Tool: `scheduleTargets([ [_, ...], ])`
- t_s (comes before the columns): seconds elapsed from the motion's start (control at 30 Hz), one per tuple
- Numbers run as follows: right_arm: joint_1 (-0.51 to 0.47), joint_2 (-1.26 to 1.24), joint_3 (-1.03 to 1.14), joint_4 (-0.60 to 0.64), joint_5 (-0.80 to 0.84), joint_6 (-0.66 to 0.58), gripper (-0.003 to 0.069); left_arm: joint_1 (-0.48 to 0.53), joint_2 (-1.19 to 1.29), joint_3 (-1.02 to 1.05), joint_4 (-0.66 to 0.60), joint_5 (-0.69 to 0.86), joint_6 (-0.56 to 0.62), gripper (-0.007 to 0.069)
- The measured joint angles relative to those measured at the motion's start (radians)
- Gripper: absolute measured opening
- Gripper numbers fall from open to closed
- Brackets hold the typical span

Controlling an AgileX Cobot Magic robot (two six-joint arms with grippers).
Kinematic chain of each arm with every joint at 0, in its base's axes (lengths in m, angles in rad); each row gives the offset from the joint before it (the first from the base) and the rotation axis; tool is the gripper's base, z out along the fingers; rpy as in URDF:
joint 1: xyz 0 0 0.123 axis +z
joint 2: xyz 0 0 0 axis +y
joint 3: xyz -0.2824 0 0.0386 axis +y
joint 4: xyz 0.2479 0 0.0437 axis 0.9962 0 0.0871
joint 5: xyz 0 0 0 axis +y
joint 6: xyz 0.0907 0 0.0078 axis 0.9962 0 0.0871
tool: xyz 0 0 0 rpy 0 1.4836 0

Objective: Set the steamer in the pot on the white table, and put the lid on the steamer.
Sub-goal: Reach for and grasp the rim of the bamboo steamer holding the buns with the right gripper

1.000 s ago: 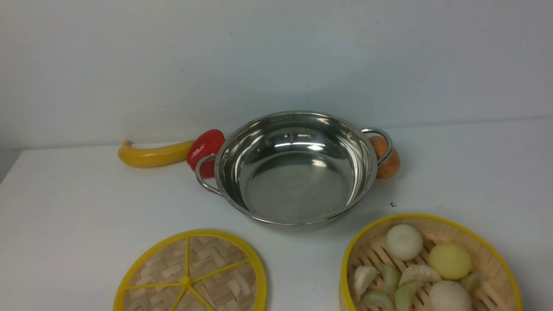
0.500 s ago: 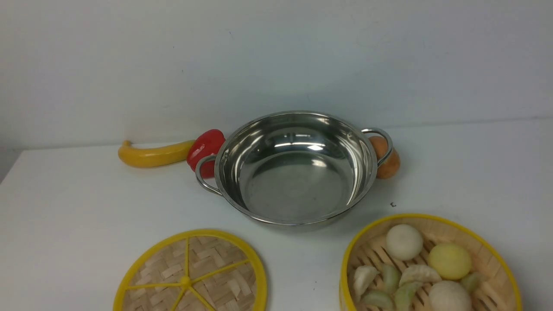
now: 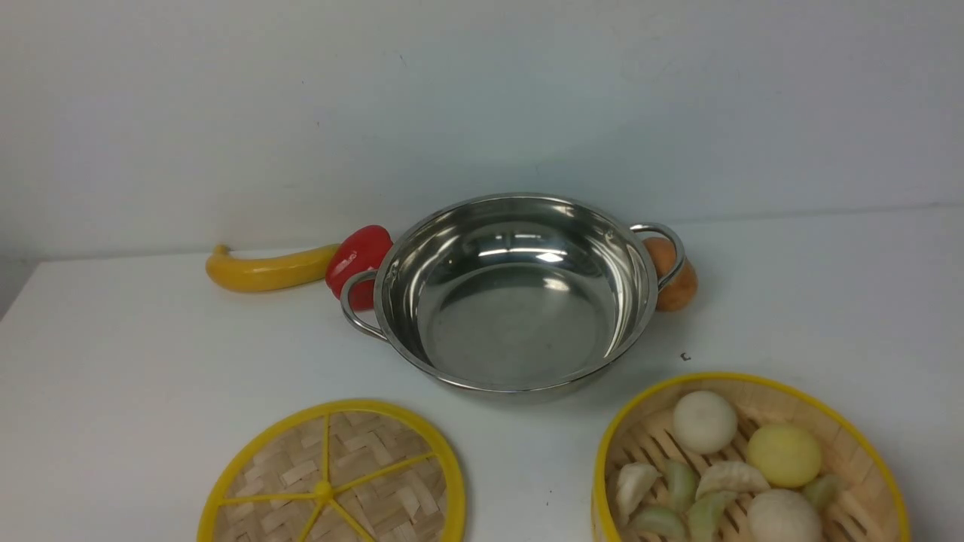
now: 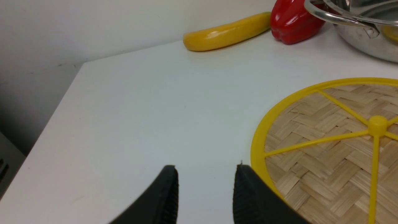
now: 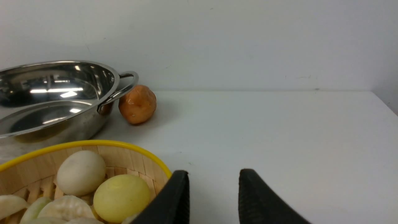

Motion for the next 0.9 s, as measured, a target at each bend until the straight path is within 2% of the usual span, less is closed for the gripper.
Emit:
scheduleTargets([
  [0.23, 0.0, 0.0, 0.0, 0.053, -0.164, 0.02, 0.0244, 0.0, 0.0, 0.0, -0.001, 0.0, 0.0, 0.0241],
  [0.37, 0.0, -0.001, -0.095, 0.122, -0.145, 0.026, 0.0244, 0.0, 0.0, 0.0, -0.001, 0.0, 0.0, 0.0241],
  [0.5, 0.0, 0.012, -0.286, 0.195, -0.007, 0.027, 0.0244, 0.0, 0.0, 0.0, -0.001, 0.0, 0.0, 0.0241],
  [0.7, 0.0, 0.085, -0.606, 0.258, 0.385, 0.007, 0.0244, 0.0, 0.0, 0.0, -0.001, 0.0, 0.0, 0.0241],
  [0.8, 0.0, 0.094, -0.697, 0.262, 0.485, 0.005, 0.0244, 0.0, 0.0, 0.0, -0.001, 0.0, 0.0, 0.0241],
  [0.9, 0.0, 0.094, -0.727, 0.268, 0.502, 0.004, 0.0244, 0.0, 0.0, 0.0, -0.001, 0.0, 0.0, 0.0241],
])
